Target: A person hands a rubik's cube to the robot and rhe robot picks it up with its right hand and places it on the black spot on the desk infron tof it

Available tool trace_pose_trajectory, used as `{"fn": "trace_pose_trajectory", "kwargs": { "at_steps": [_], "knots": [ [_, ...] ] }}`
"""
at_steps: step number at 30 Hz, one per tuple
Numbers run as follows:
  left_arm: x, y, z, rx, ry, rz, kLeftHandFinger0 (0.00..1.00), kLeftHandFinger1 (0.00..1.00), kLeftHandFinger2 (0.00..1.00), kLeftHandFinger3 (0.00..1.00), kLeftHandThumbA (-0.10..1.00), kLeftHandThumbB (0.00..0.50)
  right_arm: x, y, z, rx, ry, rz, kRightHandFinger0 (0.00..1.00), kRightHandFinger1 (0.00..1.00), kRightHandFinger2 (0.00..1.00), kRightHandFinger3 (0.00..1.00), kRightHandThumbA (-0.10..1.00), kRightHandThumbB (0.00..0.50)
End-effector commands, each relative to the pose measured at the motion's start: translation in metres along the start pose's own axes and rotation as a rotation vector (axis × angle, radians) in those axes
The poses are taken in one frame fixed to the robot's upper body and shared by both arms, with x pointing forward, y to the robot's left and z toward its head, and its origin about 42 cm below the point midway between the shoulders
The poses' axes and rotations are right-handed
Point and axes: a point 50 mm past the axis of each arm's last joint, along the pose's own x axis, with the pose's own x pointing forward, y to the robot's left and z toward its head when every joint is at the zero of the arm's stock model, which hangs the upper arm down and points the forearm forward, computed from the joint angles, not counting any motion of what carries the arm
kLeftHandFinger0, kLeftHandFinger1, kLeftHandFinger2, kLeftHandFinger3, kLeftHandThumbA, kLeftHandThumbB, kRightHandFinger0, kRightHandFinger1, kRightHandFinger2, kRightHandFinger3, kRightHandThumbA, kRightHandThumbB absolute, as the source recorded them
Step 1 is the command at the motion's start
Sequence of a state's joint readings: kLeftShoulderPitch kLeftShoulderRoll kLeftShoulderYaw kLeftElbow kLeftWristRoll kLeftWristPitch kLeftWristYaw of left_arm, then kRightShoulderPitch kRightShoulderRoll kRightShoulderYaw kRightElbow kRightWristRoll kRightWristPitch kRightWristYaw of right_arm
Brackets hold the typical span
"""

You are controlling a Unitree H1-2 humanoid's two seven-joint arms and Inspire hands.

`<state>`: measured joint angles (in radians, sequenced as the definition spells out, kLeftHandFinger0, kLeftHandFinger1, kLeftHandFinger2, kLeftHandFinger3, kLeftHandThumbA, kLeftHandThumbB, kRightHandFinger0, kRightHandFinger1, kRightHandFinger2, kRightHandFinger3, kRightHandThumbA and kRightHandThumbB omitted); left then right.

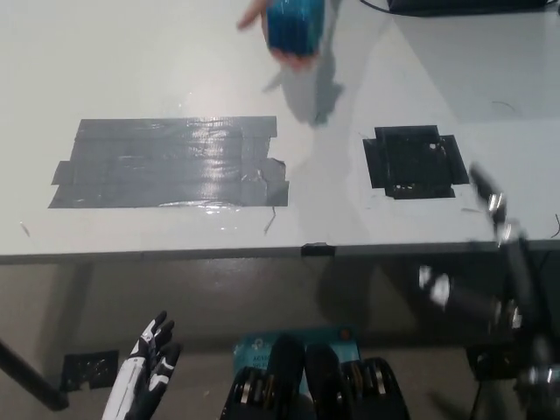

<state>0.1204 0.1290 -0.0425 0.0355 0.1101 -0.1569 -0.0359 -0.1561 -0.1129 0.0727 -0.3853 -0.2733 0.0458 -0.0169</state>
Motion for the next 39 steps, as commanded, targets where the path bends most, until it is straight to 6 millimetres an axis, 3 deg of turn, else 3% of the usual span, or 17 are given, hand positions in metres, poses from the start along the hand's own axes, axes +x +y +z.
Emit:
{"fn": "trace_pose_trajectory", "kwargs": {
  "at_steps": [1,8,9,10,11,22,29,32,38,39],
  "knots": [
    [0.005,0.005,0.013,0.036,-0.064,-0.014,1.00,1.00,1.00,1.00,0.84,0.107,0.052,-0.007,0.029,0.010,-0.014,0.033,1.00,1.00,1.00,1.00,0.87,0.300],
    [0.008,0.005,0.015,0.034,-0.067,-0.011,1.00,1.00,1.00,1.00,0.85,0.117,0.118,0.013,0.012,0.009,0.100,0.135,1.00,1.00,1.00,1.00,0.93,0.343],
    [0.010,0.005,0.015,0.034,-0.071,-0.009,1.00,1.00,1.00,1.00,0.85,0.116,0.135,0.016,0.006,0.003,0.119,0.160,1.00,1.00,1.00,1.00,0.95,0.348],
    [0.010,0.005,0.016,0.034,-0.071,-0.009,1.00,1.00,1.00,1.00,0.85,0.117,0.138,0.017,0.005,0.004,0.123,0.165,1.00,1.00,1.00,1.00,0.95,0.349],
    [0.010,0.005,0.016,0.034,-0.073,-0.010,1.00,1.00,1.00,1.00,0.85,0.108,0.153,0.019,-0.001,0.019,0.148,0.184,1.00,1.00,1.00,1.00,0.94,0.384],
    [0.012,0.003,0.017,0.035,-0.076,-0.021,1.00,1.00,1.00,1.00,0.84,0.096,0.233,0.037,-0.023,0.158,0.318,0.250,1.00,1.00,1.00,1.00,0.87,0.443],
    [0.016,0.004,0.020,0.042,-0.087,-0.029,1.00,1.00,1.00,1.00,0.85,0.107,0.261,0.034,-0.026,0.196,0.350,0.240,1.00,1.00,1.00,1.00,0.85,0.423],
    [0.016,0.004,0.020,0.044,-0.087,-0.031,1.00,1.00,1.00,1.00,0.86,0.121,0.268,0.033,-0.024,0.193,0.363,0.234,1.00,1.00,1.00,1.00,0.85,0.444],
    [0.019,0.003,0.022,0.054,-0.099,-0.043,1.00,1.00,1.00,1.00,0.87,0.116,0.271,0.029,-0.019,0.122,0.340,0.244,1.00,1.00,1.00,1.00,0.88,0.463],
    [0.019,0.003,0.022,0.043,-0.096,-0.043,1.00,1.00,1.00,1.00,0.87,0.122,0.269,0.030,-0.018,0.099,0.331,0.246,1.00,1.00,1.00,1.00,0.83,0.458]
  ]
}}
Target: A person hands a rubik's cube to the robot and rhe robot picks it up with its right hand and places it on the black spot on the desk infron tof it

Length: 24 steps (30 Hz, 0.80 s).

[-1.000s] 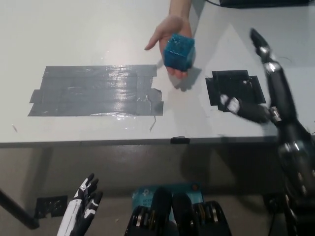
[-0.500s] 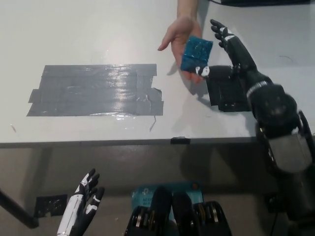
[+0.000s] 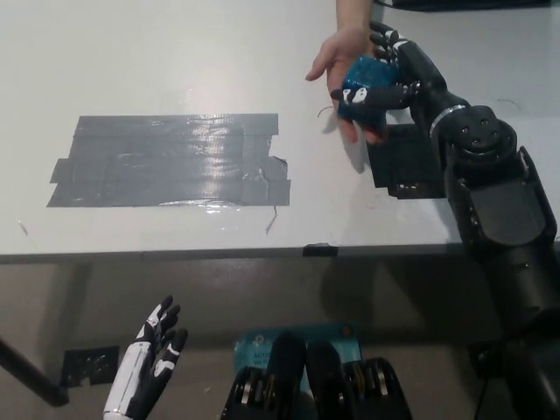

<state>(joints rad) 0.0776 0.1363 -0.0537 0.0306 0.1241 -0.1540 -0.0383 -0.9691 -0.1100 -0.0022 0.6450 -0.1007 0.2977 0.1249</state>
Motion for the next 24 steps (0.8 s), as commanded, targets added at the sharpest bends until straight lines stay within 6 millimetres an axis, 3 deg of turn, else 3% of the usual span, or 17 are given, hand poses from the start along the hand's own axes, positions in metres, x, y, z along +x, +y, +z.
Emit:
{"fn": "trace_pose_trajectory", "kwargs": {
  "at_steps": [1,2,3,4,5,6,7,8,9,10,12,14,16,24],
  "knots": [
    [0.004,0.002,0.010,0.014,-0.050,-0.027,1.00,1.00,1.00,1.00,0.86,0.124,0.004,-0.006,0.042,-0.083,-0.129,-0.014,1.00,1.00,1.00,1.00,0.70,0.401],
    [0.004,0.002,0.010,0.011,-0.049,-0.026,1.00,1.00,1.00,1.00,0.85,0.124,0.003,-0.006,0.042,-0.099,-0.138,-0.019,1.00,1.00,1.00,1.00,0.66,0.409],
    [0.004,0.002,0.011,0.004,-0.047,-0.026,1.00,1.00,1.00,1.00,0.84,0.119,0.003,-0.005,0.042,-0.125,-0.144,-0.040,1.00,1.00,1.00,1.00,0.46,0.349],
    [0.004,0.002,0.012,-0.007,-0.050,-0.021,1.00,1.00,1.00,1.00,0.80,0.107,0.002,-0.004,0.042,-0.158,-0.145,-0.084,0.53,0.59,0.71,0.80,0.13,0.323],
    [0.005,0.002,0.013,0.000,-0.055,-0.021,1.00,1.00,1.00,1.00,0.80,0.094,0.002,-0.004,0.042,-0.202,-0.139,-0.096,0.20,0.31,0.46,0.54,-0.06,0.292],
    [0.006,0.003,0.013,0.000,-0.054,-0.019,1.00,1.00,1.00,1.00,0.79,0.091,0.001,-0.003,0.041,-0.237,-0.143,-0.103,0.06,0.27,0.46,0.49,-0.09,0.265],
    [0.008,0.003,0.014,-0.001,-0.055,-0.020,1.00,1.00,1.00,1.00,0.79,0.090,0.001,-0.004,0.042,-0.264,-0.147,-0.108,0.02,0.33,0.62,0.55,-0.10,0.239],
    [0.009,0.004,0.015,-0.003,-0.054,-0.021,1.00,1.00,1.00,1.00,0.79,0.090,0.001,-0.004,0.042,-0.284,-0.151,-0.111,0.02,0.37,0.70,0.60,-0.10,0.233],
    [0.010,0.004,0.015,-0.003,-0.053,-0.025,1.00,1.00,1.00,1.00,0.81,0.101,-0.001,-0.005,0.042,-0.304,-0.149,-0.104,0.07,0.48,0.85,0.74,-0.10,0.201],
    [0.010,0.004,0.016,-0.002,-0.053,-0.026,1.00,1.00,1.00,1.00,0.82,0.108,-0.003,-0.005,0.041,-0.306,-0.149,-0.103,0.10,0.55,0.93,0.84,-0.10,0.188],
    [0.010,0.004,0.016,-0.006,-0.051,-0.026,1.00,1.00,1.00,1.00,0.83,0.115,-0.005,-0.006,0.040,-0.321,-0.160,-0.102,0.14,0.63,1.00,0.92,-0.10,0.174],
    [0.011,0.004,0.016,-0.012,-0.051,-0.029,1.00,1.00,1.00,1.00,0.83,0.104,-0.008,-0.008,0.040,-0.333,-0.165,-0.102,0.16,0.66,1.00,0.97,-0.10,0.166],
    [0.012,0.005,0.017,-0.013,-0.049,-0.026,1.00,1.00,1.00,1.00,0.82,0.115,-0.009,-0.009,0.040,-0.338,-0.166,-0.107,0.25,0.75,1.00,1.00,-0.10,0.163],
    [0.014,0.006,0.017,-0.029,-0.058,-0.027,0.96,1.00,1.00,1.00,0.80,0.108,-0.015,-0.026,0.053,-0.303,-0.266,-0.154,0.26,0.76,1.00,1.00,-0.10,0.154]
  ]
}}
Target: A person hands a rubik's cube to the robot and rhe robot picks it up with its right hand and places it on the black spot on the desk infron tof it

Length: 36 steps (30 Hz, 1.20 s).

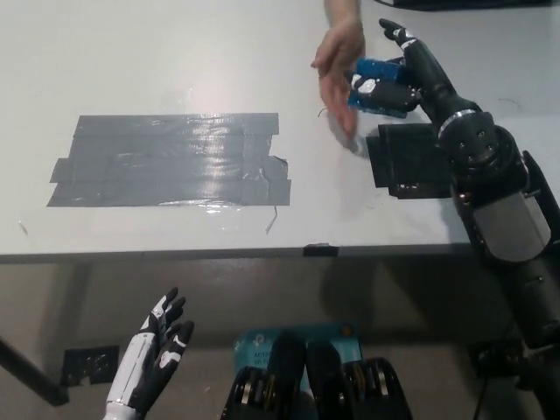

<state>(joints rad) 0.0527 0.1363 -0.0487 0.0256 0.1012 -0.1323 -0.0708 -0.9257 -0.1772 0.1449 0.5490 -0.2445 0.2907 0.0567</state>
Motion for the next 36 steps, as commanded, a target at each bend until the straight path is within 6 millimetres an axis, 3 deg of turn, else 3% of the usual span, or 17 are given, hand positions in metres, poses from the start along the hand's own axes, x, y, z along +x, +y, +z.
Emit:
{"fn": "trace_pose_trajectory", "kwargs": {
  "at_steps": [1,4,9,11,12,17,22,25,28,29,30,31,32,33,35,36],
  "knots": [
    [0.005,0.005,0.011,-0.012,-0.053,-0.004,0.96,1.00,1.00,1.00,0.79,0.114,0.001,-0.038,0.050,-0.011,-0.258,-0.133,0.26,0.76,1.00,1.00,-0.10,0.164],
    [0.005,0.005,0.010,-0.008,-0.058,-0.006,0.94,1.00,1.00,1.00,0.81,0.107,-0.005,-0.055,0.064,0.039,-0.295,-0.195,0.30,0.78,1.00,1.00,-0.10,0.146],
    [0.005,0.008,0.011,-0.007,-0.063,0.000,0.90,1.00,1.00,1.00,0.79,0.094,-0.013,-0.074,0.077,0.046,-0.344,-0.261,0.21,0.67,1.00,1.00,-0.10,0.132],
    [0.002,0.009,0.010,-0.015,-0.056,0.002,0.90,1.00,1.00,1.00,0.79,0.104,-0.013,-0.074,0.067,0.024,-0.334,-0.280,0.34,0.79,1.00,1.00,-0.10,0.136],
    [0.001,0.009,0.010,-0.012,-0.054,0.003,0.89,1.00,1.00,1.00,0.79,0.111,-0.014,-0.072,0.059,0.034,-0.321,-0.273,0.34,0.78,1.00,1.00,-0.10,0.140],
    [0.005,0.009,0.012,-0.001,-0.062,0.009,0.86,1.00,1.00,1.00,0.78,0.098,-0.013,-0.059,0.017,-0.024,-0.201,-0.262,0.20,0.60,0.99,1.00,-0.10,0.147],
    [0.005,0.007,0.012,-0.006,-0.060,0.004,0.85,1.00,1.00,1.00,0.78,0.104,-0.007,-0.041,-0.029,-0.024,-0.123,-0.223,0.13,0.58,1.00,0.99,-0.10,0.149],
    [0.004,0.007,0.012,-0.004,-0.057,0.001,0.85,1.00,1.00,1.00,0.78,0.103,-0.003,-0.033,-0.047,-0.058,-0.051,-0.196,0.11,0.57,1.00,0.99,-0.10,0.150],
    [0.006,0.007,0.013,-0.004,-0.061,0.004,0.84,1.00,1.00,1.00,0.78,0.092,0.001,-0.031,-0.053,-0.063,-0.040,-0.190,0.12,0.55,0.92,0.91,-0.10,0.171],
    [0.006,0.008,0.013,-0.002,-0.062,0.005,0.84,1.00,1.00,1.00,0.78,0.090,0.002,-0.030,-0.055,-0.079,-0.029,-0.183,0.12,0.51,0.82,0.89,-0.10,0.211],
    [0.006,0.008,0.013,-0.002,-0.061,0.005,0.84,1.00,1.00,1.00,0.78,0.090,0.003,-0.030,-0.055,-0.085,-0.026,-0.178,0.22,0.57,0.86,1.00,-0.02,0.242],
    [0.006,0.008,0.012,-0.002,-0.061,0.002,0.84,1.00,1.00,1.00,0.78,0.082,0.004,-0.032,-0.055,-0.076,0.000,-0.121,0.71,1.00,1.00,1.00,0.22,0.321],
    [0.007,0.008,0.013,-0.001,-0.063,0.003,0.84,1.00,1.00,1.00,0.78,0.082,0.004,-0.032,-0.055,-0.065,0.007,-0.092,0.89,1.00,1.00,1.00,0.30,0.334],
    [0.007,0.008,0.013,-0.001,-0.063,0.002,0.83,0.98,1.00,1.00,0.77,0.069,0.004,-0.034,-0.055,-0.063,0.010,-0.010,1.00,1.00,1.00,1.00,0.43,0.374],
    [0.005,0.007,0.013,-0.006,-0.064,-0.005,0.81,0.96,1.00,1.00,0.76,0.054,0.002,-0.035,-0.055,-0.153,0.024,0.049,1.00,1.00,1.00,1.00,0.60,0.437],
    [0.005,0.007,0.012,-0.005,-0.065,-0.007,0.81,0.96,1.00,1.00,0.76,0.053,0.001,-0.035,-0.054,-0.182,0.031,0.050,1.00,1.00,1.00,1.00,0.61,0.451]
  ]
}}
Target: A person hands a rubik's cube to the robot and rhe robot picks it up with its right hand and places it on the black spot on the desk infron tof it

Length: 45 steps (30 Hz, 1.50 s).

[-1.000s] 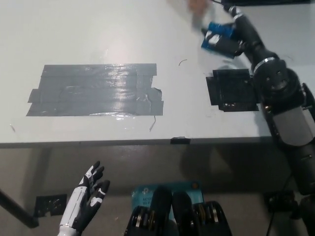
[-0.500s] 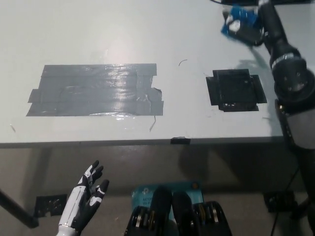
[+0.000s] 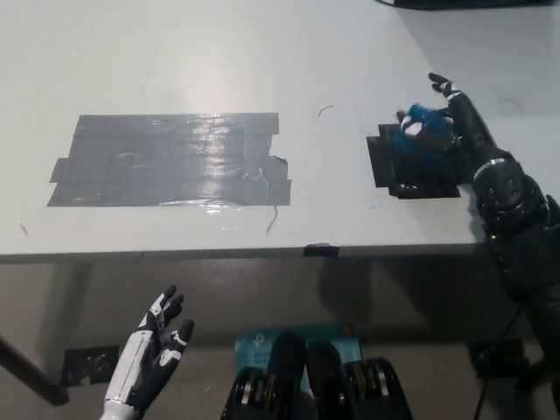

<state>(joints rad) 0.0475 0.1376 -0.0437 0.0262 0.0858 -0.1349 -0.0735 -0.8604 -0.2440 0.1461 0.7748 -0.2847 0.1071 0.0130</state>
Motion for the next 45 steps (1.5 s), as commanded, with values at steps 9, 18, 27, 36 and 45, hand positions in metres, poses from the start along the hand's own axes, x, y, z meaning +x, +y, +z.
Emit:
{"fn": "trace_pose_trajectory", "kwargs": {
  "at_steps": [9,18,27,36,45],
  "knots": [
    [0.002,0.006,0.008,0.025,-0.038,-0.018,0.81,0.97,1.00,1.00,0.80,0.078,0.000,-0.040,0.068,-0.118,-0.185,-0.021,1.00,1.00,1.00,1.00,0.70,0.423],
    [0.006,0.009,0.010,0.042,-0.053,-0.016,0.84,0.97,1.00,1.00,0.83,0.085,-0.040,-0.097,0.133,-0.148,-0.402,-0.180,1.00,1.00,1.00,1.00,0.72,0.388],
    [0.004,0.006,0.008,0.049,-0.053,-0.007,0.98,1.00,1.00,1.00,0.88,0.121,-0.176,-0.080,0.157,-0.077,-0.737,-0.199,1.00,1.00,1.00,1.00,0.76,0.354],
    [-0.004,0.002,0.002,0.053,-0.041,-0.015,1.00,1.00,1.00,1.00,0.90,0.114,-0.240,0.015,0.049,0.166,-0.598,-0.213,1.00,1.00,1.00,1.00,0.71,0.249],
    [-0.018,-0.002,-0.009,0.044,-0.018,-0.005,1.00,1.00,1.00,1.00,0.91,0.104,-0.255,0.094,-0.044,0.270,-0.322,-0.176,1.00,1.00,1.00,1.00,0.60,0.128]
  ]
}}
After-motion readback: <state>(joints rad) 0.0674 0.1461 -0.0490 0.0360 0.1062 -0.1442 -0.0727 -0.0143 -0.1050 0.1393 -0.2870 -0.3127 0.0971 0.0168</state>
